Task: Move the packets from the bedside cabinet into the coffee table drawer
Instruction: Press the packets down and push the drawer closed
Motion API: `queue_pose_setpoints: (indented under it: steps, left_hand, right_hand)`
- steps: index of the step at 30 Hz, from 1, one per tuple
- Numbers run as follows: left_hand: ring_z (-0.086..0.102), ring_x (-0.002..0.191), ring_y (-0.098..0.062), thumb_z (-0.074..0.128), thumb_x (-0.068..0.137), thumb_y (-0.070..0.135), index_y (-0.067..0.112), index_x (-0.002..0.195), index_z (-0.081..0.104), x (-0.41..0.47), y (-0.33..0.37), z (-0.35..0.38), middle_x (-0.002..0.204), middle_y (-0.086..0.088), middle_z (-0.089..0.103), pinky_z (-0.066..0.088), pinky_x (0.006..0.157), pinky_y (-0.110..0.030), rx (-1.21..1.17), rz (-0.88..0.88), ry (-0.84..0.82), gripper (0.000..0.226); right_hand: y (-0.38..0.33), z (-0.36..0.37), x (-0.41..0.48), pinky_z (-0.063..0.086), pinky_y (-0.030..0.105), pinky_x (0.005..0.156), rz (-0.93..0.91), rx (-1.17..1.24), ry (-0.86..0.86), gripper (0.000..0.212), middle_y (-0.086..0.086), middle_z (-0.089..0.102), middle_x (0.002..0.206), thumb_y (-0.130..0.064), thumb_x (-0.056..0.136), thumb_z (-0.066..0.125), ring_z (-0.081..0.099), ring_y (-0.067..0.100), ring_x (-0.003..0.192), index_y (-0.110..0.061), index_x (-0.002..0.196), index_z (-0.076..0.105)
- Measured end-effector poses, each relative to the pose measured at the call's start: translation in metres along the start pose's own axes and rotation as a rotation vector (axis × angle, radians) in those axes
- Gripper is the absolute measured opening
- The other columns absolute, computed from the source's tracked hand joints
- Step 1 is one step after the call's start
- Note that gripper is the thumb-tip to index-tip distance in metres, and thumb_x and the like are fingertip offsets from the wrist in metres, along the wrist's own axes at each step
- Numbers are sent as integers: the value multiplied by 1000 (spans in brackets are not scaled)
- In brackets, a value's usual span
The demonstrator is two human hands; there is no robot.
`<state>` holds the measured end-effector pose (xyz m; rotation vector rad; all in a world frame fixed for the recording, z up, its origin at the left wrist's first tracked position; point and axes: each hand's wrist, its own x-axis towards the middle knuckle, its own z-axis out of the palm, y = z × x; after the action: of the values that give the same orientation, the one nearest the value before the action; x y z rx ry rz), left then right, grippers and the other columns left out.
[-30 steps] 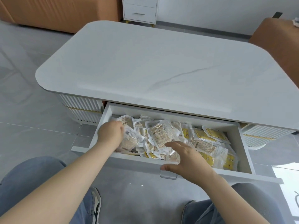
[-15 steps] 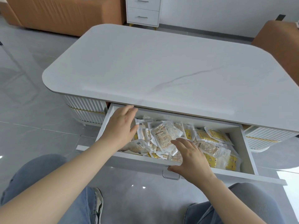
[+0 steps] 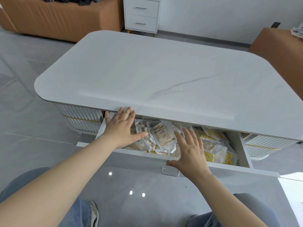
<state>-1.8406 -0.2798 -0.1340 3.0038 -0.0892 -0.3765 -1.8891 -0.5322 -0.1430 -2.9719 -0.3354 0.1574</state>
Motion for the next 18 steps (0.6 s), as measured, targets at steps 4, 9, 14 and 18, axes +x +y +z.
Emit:
queue_pose_setpoints:
  steps: [4, 9, 14, 18]
  left_hand:
    - [-21, 145, -18, 20, 58, 96, 24, 151, -8, -1, 2, -4, 158, 6, -20, -13, 111, -62, -16, 1, -33, 122]
    - [-19, 145, -20, 30, 40, 102, 23, 151, -8, 1, 2, -8, 158, 5, -18, -10, 112, -63, 25, 10, -59, 141]
    - [-14, 146, -22, 39, 36, 101, 24, 151, -7, 3, -1, -8, 159, 4, -13, -7, 112, -63, 49, 31, -43, 146]
    - [-14, 146, -21, 43, 34, 100, 26, 151, -5, 4, -2, -6, 159, 4, -11, -8, 113, -62, 24, 30, -30, 147]
  right_hand:
    - [2, -1, 11, -5, 51, 119, -5, -8, -2, 115, 1, -13, 161, -62, 71, 71, -21, 26, 147, -28, 153, -1]
    - [6, -1, 24, -5, 54, 119, -13, -31, 3, 116, 0, -16, 161, -65, 71, 69, -23, 26, 146, -29, 153, -5]
    - [10, -2, 47, -2, 56, 119, 3, -33, 31, 112, -4, -5, 162, -65, 74, 67, -17, 24, 148, -25, 154, -1]
    - [11, 1, 70, 1, 56, 118, 28, -11, 116, 92, -4, 18, 158, -56, 77, 69, 5, 22, 149, -24, 150, 22]
